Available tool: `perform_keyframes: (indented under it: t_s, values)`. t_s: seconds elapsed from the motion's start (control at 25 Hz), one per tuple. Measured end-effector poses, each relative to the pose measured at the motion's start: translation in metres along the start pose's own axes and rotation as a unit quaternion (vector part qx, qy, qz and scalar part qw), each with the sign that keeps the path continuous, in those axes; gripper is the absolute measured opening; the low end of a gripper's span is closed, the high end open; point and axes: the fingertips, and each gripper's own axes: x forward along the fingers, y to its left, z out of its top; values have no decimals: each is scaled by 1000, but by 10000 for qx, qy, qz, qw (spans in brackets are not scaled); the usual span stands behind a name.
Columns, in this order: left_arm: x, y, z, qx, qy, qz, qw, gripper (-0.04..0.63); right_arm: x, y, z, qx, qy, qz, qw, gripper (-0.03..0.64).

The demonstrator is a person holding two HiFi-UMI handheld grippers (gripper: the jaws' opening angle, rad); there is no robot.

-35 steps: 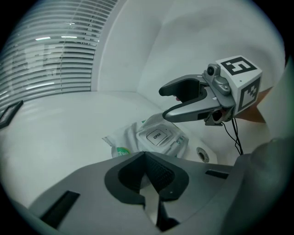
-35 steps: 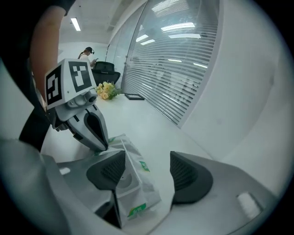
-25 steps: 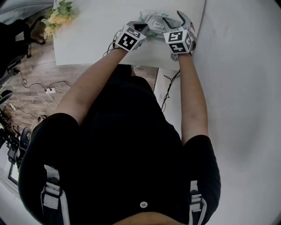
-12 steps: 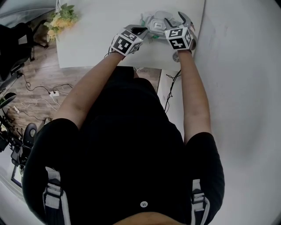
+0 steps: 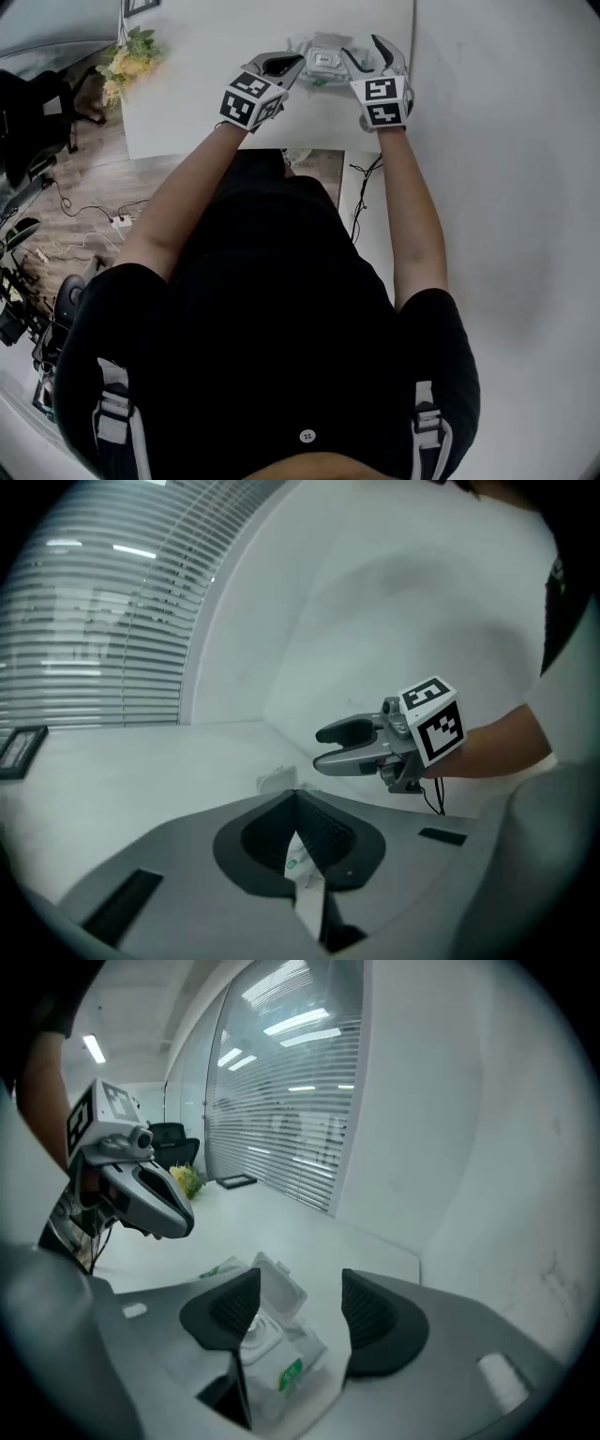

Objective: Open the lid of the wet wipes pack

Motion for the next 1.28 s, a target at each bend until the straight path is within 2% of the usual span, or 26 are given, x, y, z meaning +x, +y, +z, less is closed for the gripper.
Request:
perform_keyframes:
  t_s: [0.12,0.28,0.52,0.64,0.88,1.28]
  values:
    - [-14,-12,23,277,-351,24,9990,8,-29,6,16,317,-408,140,9986,256]
    - [-34,-31,47,553,-732,-15,9958,8,-65,16,34,486,-909,261,9943,205]
    - [-68,-65,71,887,-1203,-45,9888,8,-120,39,67,673,-1647,536,9826,58]
    - [-86,-82,78,1088,-1375,-36,9845,8,-144,49,81,735,-1949,619,9761,15]
    - [-115,-116,89,1286,-1803,-51,9752,8,-181,63,93,758,-2326,733,9668,12]
    - [-161,-155,93,1392,-2162,-31,9664,8,-239,86,113,673,-2709,757,9573,12]
